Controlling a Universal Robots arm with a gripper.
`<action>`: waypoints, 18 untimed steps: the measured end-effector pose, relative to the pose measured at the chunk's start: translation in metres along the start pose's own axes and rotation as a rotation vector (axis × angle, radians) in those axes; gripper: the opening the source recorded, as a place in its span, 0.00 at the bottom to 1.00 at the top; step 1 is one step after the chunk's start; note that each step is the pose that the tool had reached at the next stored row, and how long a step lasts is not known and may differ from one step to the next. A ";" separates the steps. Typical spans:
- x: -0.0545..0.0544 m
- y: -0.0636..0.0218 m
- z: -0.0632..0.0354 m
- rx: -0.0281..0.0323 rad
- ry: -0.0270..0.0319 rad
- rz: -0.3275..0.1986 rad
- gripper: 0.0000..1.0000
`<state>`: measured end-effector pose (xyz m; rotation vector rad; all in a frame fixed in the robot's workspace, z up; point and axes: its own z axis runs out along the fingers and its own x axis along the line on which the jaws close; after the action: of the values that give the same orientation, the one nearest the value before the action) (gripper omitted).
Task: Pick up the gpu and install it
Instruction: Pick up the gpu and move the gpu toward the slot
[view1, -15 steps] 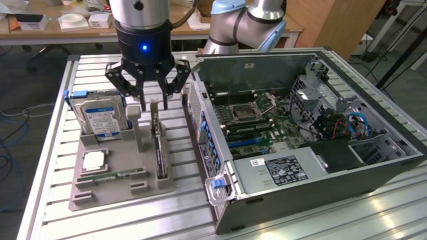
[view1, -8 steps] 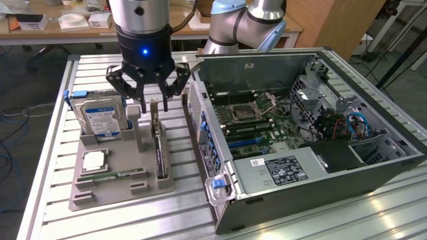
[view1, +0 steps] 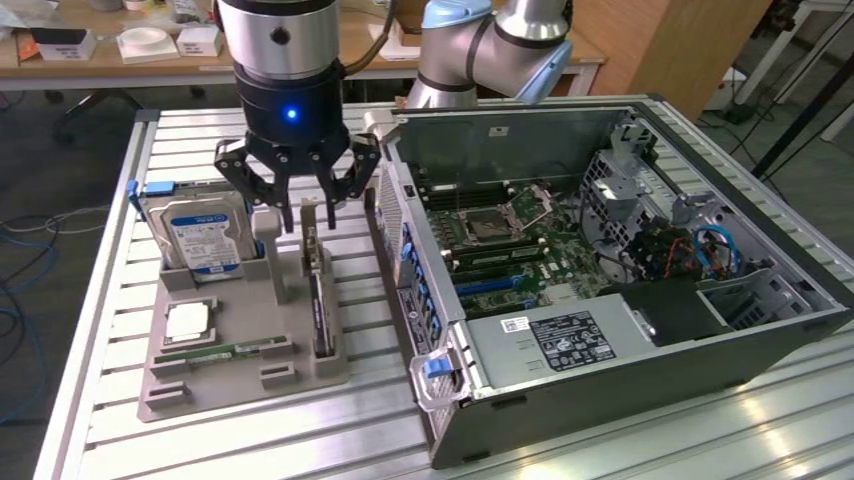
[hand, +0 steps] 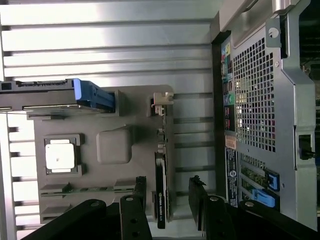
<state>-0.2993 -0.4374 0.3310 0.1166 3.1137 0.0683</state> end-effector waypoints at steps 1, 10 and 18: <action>0.000 -0.0001 0.0010 0.0000 -0.0001 0.000 0.47; 0.000 -0.0004 0.0094 -0.0001 -0.0001 0.000 0.47; 0.000 -0.0021 0.0178 -0.0001 -0.0001 0.000 0.47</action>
<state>-0.2993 -0.4387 0.3132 0.1165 3.1136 0.0684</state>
